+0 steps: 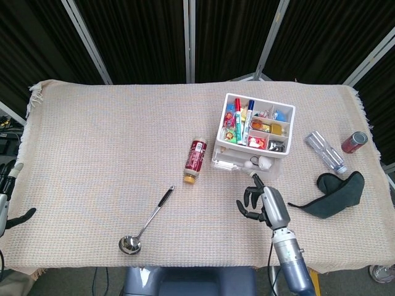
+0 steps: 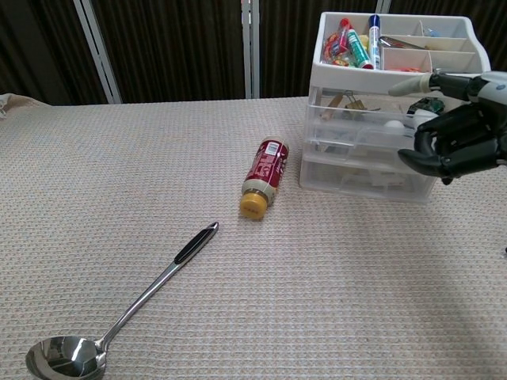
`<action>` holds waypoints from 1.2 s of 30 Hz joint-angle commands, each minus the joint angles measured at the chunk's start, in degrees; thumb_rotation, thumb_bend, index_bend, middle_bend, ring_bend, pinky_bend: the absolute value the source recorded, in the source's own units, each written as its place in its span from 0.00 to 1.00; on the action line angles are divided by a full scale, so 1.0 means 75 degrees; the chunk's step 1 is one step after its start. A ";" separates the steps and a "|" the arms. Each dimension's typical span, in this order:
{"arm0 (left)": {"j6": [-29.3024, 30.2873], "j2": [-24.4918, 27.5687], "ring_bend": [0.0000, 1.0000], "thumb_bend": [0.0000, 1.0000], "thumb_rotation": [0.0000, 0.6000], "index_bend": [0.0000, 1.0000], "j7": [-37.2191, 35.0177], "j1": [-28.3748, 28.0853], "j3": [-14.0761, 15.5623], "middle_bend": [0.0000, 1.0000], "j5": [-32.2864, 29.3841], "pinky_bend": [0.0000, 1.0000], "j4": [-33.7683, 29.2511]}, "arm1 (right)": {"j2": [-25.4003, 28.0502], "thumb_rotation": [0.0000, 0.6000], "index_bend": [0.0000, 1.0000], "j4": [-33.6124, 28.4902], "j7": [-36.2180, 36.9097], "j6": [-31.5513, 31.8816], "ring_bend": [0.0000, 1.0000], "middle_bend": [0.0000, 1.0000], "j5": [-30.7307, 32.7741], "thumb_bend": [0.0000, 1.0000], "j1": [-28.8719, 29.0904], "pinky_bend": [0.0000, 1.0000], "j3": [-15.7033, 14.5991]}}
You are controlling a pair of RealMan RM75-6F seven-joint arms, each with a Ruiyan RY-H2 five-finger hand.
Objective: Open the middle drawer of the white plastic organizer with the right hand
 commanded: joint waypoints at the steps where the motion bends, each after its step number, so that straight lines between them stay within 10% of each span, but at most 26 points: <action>1: -0.0013 -0.0001 0.00 0.07 1.00 0.00 0.0032 -0.0006 0.0005 0.00 0.0001 0.00 -0.0003 | 0.0370 1.00 0.20 -0.0191 -0.0880 -0.0073 0.74 0.70 0.0705 0.30 0.0185 0.61 0.0274; 16: -0.0017 0.0008 0.00 0.07 1.00 0.00 0.0112 -0.0001 0.0004 0.00 -0.0015 0.00 -0.0036 | 0.0658 1.00 0.31 -0.0035 -0.2165 -0.0151 0.74 0.72 0.2148 0.30 0.0646 0.62 0.0652; 36: 0.0023 0.0022 0.00 0.07 1.00 0.00 0.0141 0.0015 0.0006 0.00 0.0017 0.00 -0.0060 | 0.0746 1.00 0.39 -0.0397 -0.2250 0.0102 0.74 0.72 0.1751 0.32 0.0576 0.62 0.0138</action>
